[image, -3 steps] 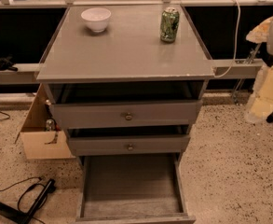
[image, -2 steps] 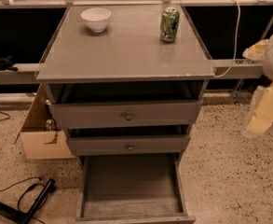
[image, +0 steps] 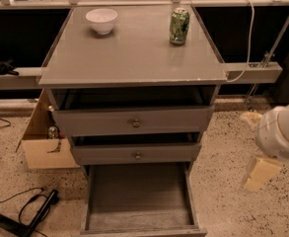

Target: Close bottom drawer

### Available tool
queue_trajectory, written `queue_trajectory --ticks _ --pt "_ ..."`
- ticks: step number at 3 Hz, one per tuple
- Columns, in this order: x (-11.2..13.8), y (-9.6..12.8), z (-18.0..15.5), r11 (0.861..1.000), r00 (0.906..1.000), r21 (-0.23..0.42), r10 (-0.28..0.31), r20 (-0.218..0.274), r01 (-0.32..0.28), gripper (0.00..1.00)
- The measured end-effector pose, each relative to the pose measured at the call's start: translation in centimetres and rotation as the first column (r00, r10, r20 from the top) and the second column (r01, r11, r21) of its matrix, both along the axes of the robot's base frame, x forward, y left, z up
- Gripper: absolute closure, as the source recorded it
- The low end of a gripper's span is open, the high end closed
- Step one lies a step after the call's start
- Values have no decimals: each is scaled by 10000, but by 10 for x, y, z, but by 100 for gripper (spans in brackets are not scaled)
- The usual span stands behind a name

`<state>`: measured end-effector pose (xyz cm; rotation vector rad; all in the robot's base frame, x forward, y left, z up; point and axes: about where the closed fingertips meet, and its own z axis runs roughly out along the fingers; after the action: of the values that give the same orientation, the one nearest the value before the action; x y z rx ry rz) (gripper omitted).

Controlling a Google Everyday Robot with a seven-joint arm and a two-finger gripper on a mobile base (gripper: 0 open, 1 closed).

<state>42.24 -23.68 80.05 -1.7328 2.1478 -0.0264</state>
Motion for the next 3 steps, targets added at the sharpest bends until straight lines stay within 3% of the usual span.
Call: queue_trajectory --ticks 1,2,3 --pt "-2 -15 -81 9992 9987 245 -308 -417 318 0" --pt "-11 -27 -148 9917 9888 830 -877 -1207 981 0" --pt "-11 -27 -149 9917 9887 835 -872 -1220 977 0"
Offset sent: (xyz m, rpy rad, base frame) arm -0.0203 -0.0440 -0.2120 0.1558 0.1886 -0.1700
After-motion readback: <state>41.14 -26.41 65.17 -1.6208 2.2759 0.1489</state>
